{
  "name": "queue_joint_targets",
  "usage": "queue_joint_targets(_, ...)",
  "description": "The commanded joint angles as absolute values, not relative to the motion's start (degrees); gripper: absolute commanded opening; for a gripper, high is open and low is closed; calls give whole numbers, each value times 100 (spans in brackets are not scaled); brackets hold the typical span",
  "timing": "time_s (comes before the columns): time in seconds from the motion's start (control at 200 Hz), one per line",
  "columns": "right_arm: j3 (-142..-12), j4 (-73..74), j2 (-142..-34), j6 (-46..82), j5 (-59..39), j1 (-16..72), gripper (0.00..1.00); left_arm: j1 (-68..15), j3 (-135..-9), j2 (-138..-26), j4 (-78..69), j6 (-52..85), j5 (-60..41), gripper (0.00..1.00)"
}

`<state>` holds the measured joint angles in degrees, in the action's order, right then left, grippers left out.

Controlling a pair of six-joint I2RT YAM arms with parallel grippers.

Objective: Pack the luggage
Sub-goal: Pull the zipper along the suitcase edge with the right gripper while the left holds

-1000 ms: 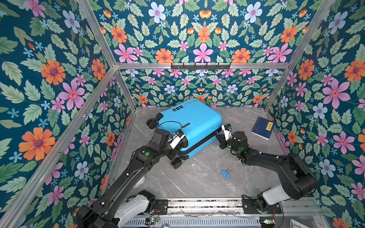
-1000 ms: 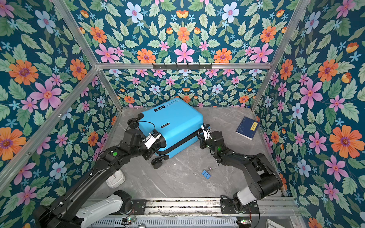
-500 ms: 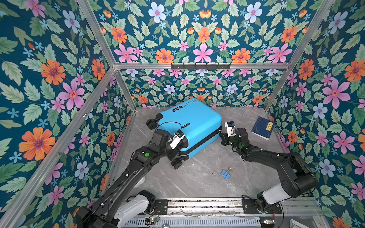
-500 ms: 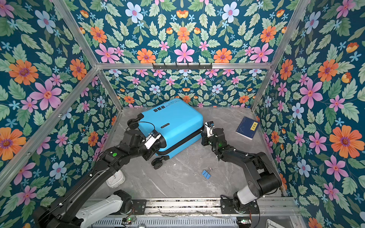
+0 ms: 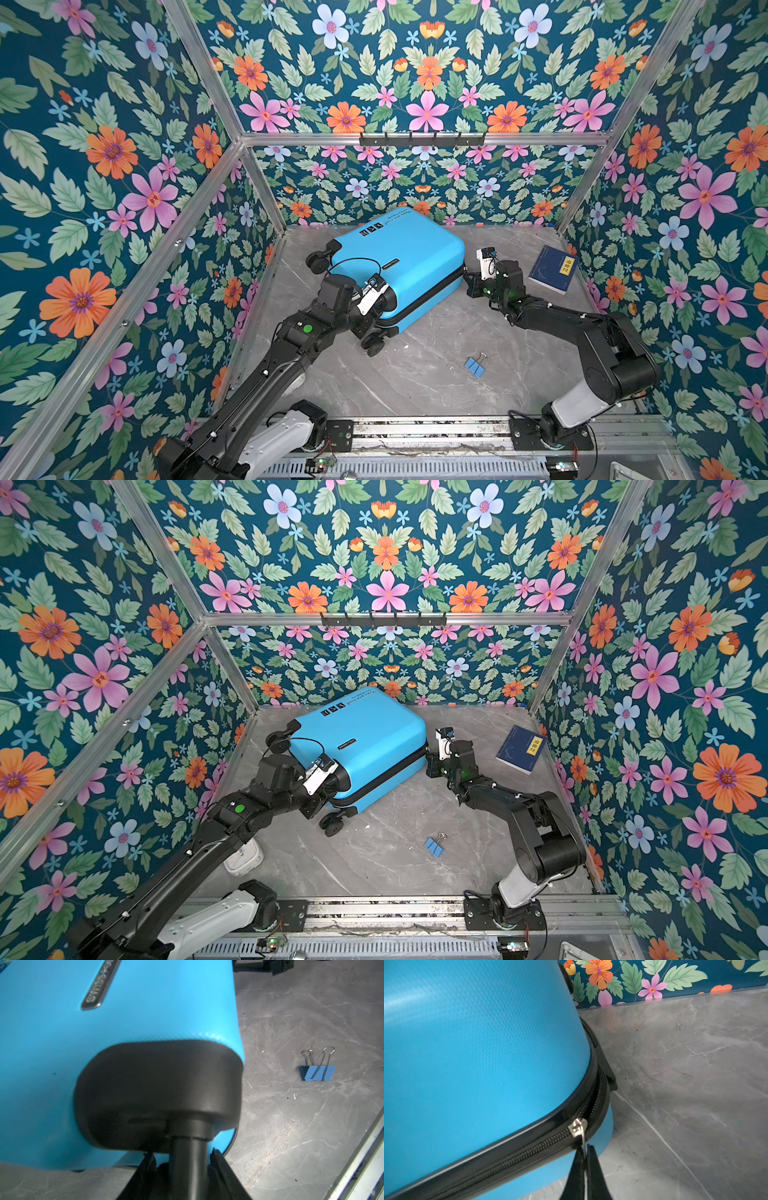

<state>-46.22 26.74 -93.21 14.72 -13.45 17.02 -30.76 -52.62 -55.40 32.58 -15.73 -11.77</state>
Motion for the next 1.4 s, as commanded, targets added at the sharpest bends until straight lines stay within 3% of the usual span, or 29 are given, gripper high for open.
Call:
queue_joint_targets(0.0,-4864,2534,-9448,1768,-753,1582,0,-3067,-5274,-5440,2848,-1592,-1211,0)
queue_joint_targets(0.515,-4400,3305,-9548,1942,-1459,1450,0,-3067,-5181,-5423,2830,-1549,-1219,0)
queue_joint_targets(0.835,-3806,3215,-8719,1741,-1582,1450,0,-3067,-5098,-5474,2698,-1426,-879,0)
queue_joint_targets(1.02,-3481,3136,-8458,1787,-1637,1459,0,-3067,-5029,-5436,2583,-1254,-597,51)
queue_joint_targets(1.09,-3357,3133,-8404,1840,-1644,1463,0,-3072,-4963,-5365,2512,-1203,-525,65)
queue_joint_targets(1.215,-3162,3195,-8394,1916,-1630,1557,0,-3067,-4896,-5241,2424,-1111,-360,78)
queue_joint_targets(1.395,-2965,3313,-8378,1996,-1445,1869,0,-3067,-5160,-5303,2569,-909,-42,82)
